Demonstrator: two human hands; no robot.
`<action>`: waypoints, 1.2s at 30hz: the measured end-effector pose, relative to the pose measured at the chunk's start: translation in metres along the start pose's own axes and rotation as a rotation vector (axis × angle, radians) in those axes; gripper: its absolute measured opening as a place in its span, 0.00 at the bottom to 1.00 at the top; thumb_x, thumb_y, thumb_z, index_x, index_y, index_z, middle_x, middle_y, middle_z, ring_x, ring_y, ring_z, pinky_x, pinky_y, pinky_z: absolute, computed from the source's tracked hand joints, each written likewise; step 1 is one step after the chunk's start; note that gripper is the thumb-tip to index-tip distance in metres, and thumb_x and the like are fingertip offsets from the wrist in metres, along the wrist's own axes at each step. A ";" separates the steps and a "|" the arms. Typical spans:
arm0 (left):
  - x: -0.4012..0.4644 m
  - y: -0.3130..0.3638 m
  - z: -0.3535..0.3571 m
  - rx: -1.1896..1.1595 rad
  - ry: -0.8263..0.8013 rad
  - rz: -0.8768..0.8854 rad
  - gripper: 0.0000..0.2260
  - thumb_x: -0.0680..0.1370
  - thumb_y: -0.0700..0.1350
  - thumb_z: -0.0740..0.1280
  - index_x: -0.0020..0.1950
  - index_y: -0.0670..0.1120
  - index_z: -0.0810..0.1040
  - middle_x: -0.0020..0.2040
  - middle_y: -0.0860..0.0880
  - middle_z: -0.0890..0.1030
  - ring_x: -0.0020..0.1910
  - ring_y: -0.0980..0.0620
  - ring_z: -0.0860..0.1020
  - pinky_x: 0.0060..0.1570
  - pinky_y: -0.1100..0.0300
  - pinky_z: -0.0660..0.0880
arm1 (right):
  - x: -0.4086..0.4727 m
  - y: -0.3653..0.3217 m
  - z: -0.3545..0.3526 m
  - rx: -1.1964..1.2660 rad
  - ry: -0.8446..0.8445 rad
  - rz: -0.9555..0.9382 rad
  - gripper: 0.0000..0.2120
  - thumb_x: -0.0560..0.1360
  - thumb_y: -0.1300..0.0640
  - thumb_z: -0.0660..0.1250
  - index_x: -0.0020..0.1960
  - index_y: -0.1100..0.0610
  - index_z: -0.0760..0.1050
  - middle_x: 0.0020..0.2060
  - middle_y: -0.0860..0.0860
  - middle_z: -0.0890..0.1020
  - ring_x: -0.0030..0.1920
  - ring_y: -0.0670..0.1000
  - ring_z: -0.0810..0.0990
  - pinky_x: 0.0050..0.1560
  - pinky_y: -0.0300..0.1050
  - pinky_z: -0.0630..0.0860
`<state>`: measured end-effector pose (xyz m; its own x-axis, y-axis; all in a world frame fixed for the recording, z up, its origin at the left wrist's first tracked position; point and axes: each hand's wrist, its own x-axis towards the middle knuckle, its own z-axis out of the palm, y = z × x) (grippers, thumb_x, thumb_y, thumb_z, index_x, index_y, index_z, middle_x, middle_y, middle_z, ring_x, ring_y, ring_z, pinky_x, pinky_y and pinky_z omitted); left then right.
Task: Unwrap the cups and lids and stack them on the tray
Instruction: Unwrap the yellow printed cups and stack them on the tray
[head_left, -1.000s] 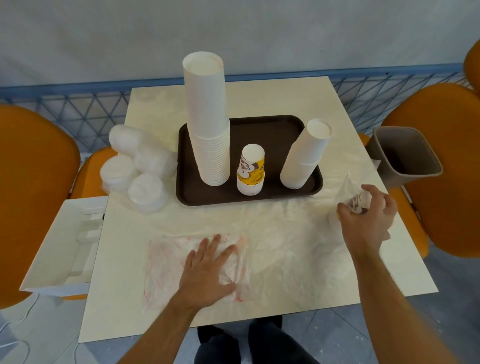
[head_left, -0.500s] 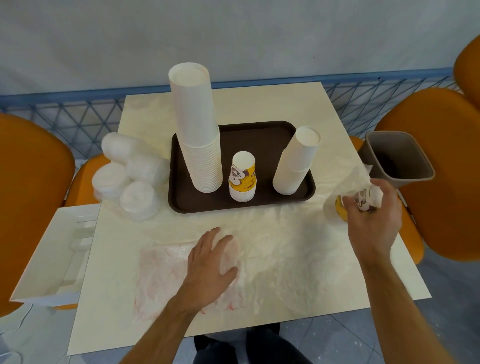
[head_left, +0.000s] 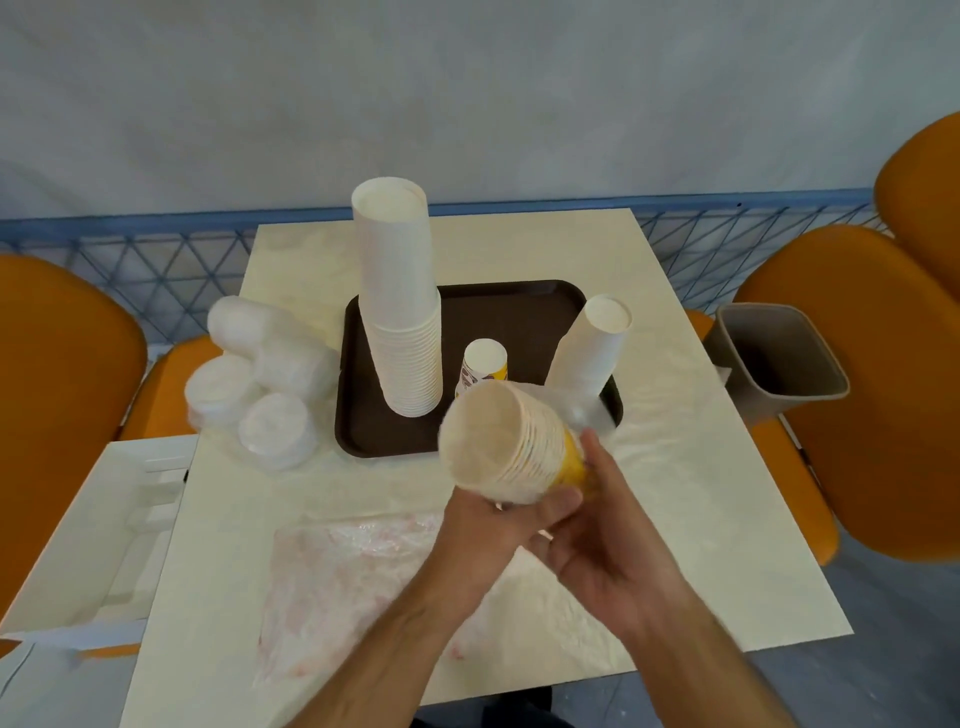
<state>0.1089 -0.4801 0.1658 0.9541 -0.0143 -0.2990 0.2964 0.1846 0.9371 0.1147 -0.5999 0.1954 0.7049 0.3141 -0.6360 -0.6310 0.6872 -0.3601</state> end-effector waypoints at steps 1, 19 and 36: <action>-0.001 0.004 -0.002 -0.007 0.042 0.032 0.27 0.56 0.51 0.81 0.53 0.55 0.80 0.48 0.53 0.85 0.51 0.50 0.84 0.47 0.53 0.82 | -0.001 0.004 0.000 -0.094 0.003 0.016 0.23 0.79 0.44 0.66 0.69 0.55 0.77 0.62 0.59 0.82 0.62 0.59 0.82 0.49 0.57 0.84; -0.019 0.020 -0.039 0.678 0.188 0.515 0.32 0.69 0.70 0.68 0.70 0.75 0.59 0.63 0.63 0.74 0.61 0.59 0.75 0.60 0.58 0.78 | -0.038 -0.015 0.052 -1.944 -0.233 -0.785 0.19 0.78 0.35 0.63 0.60 0.47 0.78 0.51 0.36 0.78 0.51 0.41 0.78 0.50 0.33 0.72; -0.030 0.006 -0.068 1.107 0.271 0.544 0.43 0.66 0.56 0.75 0.74 0.66 0.54 0.63 0.53 0.76 0.59 0.52 0.77 0.55 0.46 0.78 | -0.026 -0.036 0.038 -0.756 -0.580 0.064 0.14 0.69 0.45 0.77 0.49 0.52 0.86 0.35 0.46 0.81 0.38 0.44 0.78 0.43 0.42 0.70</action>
<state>0.0789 -0.4120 0.1681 0.9631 0.0303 0.2674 -0.1296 -0.8186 0.5596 0.1308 -0.6080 0.2509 0.5846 0.7516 -0.3056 -0.5729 0.1157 -0.8114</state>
